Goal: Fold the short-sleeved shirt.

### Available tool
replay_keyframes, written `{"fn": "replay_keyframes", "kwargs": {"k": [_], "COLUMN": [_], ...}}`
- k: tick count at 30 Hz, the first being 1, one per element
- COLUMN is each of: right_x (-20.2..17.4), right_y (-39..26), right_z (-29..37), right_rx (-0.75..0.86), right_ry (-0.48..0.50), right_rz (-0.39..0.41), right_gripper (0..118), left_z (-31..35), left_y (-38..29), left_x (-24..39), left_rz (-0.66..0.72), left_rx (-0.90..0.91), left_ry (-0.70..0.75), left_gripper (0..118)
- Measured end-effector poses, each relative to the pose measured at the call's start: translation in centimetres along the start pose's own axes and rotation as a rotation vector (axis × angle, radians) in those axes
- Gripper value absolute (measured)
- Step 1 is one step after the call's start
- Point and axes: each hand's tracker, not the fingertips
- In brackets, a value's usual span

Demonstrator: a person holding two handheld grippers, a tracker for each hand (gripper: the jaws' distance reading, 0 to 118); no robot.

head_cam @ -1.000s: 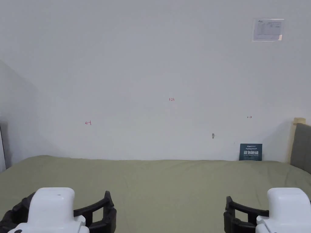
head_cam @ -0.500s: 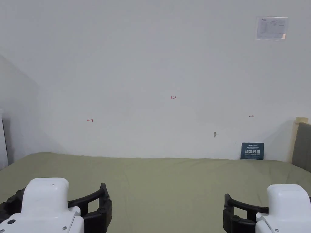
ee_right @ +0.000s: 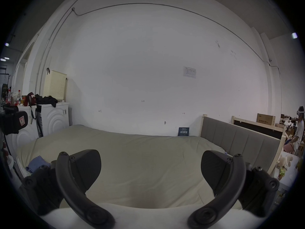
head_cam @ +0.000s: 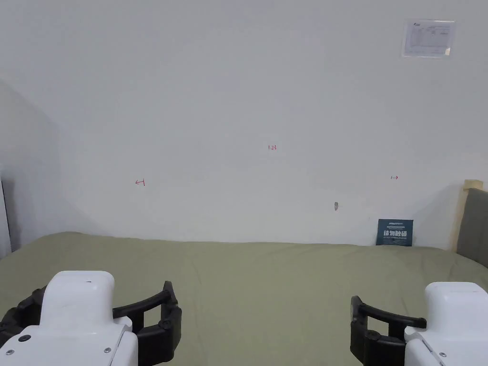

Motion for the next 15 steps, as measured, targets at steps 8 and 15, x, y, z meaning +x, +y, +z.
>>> {"fn": "replay_keyframes", "kwargs": {"k": [8, 15], "right_x": [0.4, 0.5], "right_y": [0.9, 2.8], "right_z": [0.1, 0.5], "right_rx": [0.034, 0.006], "right_ry": [0.059, 0.03], "right_rz": [-0.12, -0.195], "right_gripper": [118, 118], "left_z": [0.0, 0.4], "left_y": [0.0, 0.5], "left_x": [-0.2, -0.3], "left_rz": [0.013, 0.021], "left_rx": [-0.004, 0.006], "left_ry": [-0.006, -0.013], "left_gripper": [114, 114]}}
